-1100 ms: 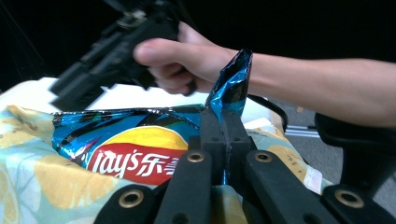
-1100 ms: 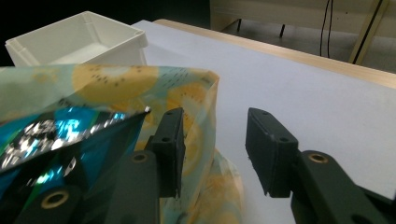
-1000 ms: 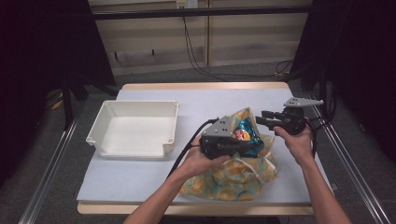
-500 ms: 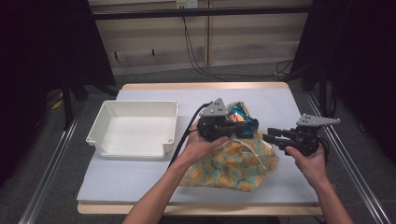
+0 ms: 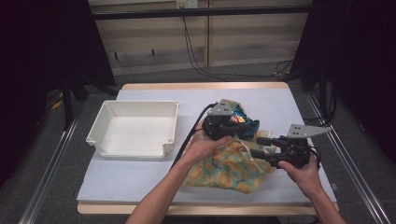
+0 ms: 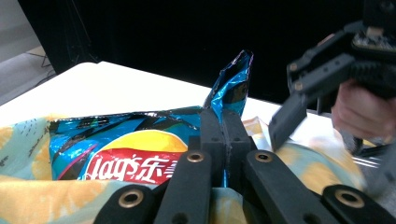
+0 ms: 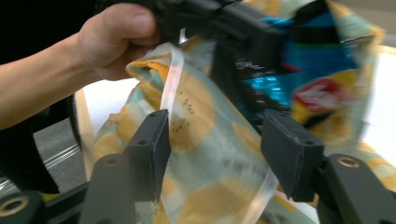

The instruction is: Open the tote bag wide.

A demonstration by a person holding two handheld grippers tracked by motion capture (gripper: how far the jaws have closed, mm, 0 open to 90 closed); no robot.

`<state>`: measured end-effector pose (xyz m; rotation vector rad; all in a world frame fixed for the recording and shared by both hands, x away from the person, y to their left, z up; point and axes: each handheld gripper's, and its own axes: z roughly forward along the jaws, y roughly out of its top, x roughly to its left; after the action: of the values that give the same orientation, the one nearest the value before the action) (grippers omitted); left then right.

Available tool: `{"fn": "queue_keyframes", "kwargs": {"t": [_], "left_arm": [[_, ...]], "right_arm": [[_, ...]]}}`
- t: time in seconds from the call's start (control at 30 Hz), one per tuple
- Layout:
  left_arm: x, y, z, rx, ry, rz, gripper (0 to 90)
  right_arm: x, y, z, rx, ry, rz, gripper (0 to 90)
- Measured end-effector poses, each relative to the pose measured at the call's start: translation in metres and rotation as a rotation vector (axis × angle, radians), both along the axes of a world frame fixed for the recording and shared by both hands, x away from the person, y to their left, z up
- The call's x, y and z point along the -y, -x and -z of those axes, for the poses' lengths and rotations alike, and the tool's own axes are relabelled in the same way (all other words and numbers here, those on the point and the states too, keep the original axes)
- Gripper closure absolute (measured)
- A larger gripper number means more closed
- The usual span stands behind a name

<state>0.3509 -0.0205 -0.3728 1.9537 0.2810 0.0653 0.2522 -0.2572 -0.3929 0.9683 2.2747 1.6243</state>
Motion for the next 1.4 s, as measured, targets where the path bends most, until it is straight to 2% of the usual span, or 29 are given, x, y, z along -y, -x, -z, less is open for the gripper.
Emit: {"fn": "queue_keyframes", "kwargs": {"t": [0.1,0.2,0.23,0.3,0.37,0.4,0.43,0.5,0.8,0.9,1.07,1.17,1.33,1.4], "left_arm": [[0.002,-0.001,-0.001,0.0,-0.002,0.004,90.0],[0.003,-0.002,-0.002,-0.002,0.008,0.009,90.0],[0.004,-0.002,-0.003,-0.01,0.023,0.007,90.0],[0.005,-0.003,-0.004,-0.004,0.02,0.008,90.0],[0.005,-0.002,-0.007,0.003,0.018,0.009,90.0],[0.006,-0.003,-0.008,0.0,0.029,0.009,90.0],[0.005,-0.003,-0.01,0.005,0.027,0.012,90.0],[0.005,-0.003,-0.014,0.006,0.039,0.01,90.0],[0.0,-0.005,-0.034,0.029,0.071,0.002,90.0],[-0.001,-0.006,-0.043,0.041,0.075,0.004,90.0],[-0.001,-0.008,-0.054,0.025,0.133,0.009,90.0],[0.0,-0.006,-0.062,0.044,0.129,0.014,90.0],[0.003,-0.008,-0.073,0.053,0.144,0.019,90.0],[0.005,-0.009,-0.079,0.044,0.165,0.02,90.0]], "right_arm": [[-0.008,-0.001,0.005,-0.005,0.006,-0.03,40.8],[-0.017,-0.002,0.012,-0.016,0.021,-0.059,43.5],[-0.019,-0.003,0.015,-0.024,0.022,-0.074,47.8],[-0.025,-0.002,0.02,-0.009,0.041,-0.073,63.5],[-0.028,-0.001,0.022,-0.001,0.051,-0.085,75.4],[-0.029,0.0,0.022,0.0,0.041,-0.088,83.0],[-0.028,0.0,0.023,-0.004,0.025,-0.1,86.6],[-0.028,0.0,0.025,0.001,0.028,-0.099,88.4],[-0.034,0.002,0.041,-0.038,0.061,-0.134,89.8],[-0.033,0.003,0.044,-0.041,0.069,-0.133,89.8],[-0.03,0.003,0.049,-0.056,0.063,-0.117,89.7],[-0.031,0.003,0.052,-0.064,0.08,-0.119,89.7],[-0.031,0.004,0.053,-0.059,0.078,-0.116,89.3],[-0.032,0.004,0.055,-0.068,0.085,-0.119,88.9]]}}
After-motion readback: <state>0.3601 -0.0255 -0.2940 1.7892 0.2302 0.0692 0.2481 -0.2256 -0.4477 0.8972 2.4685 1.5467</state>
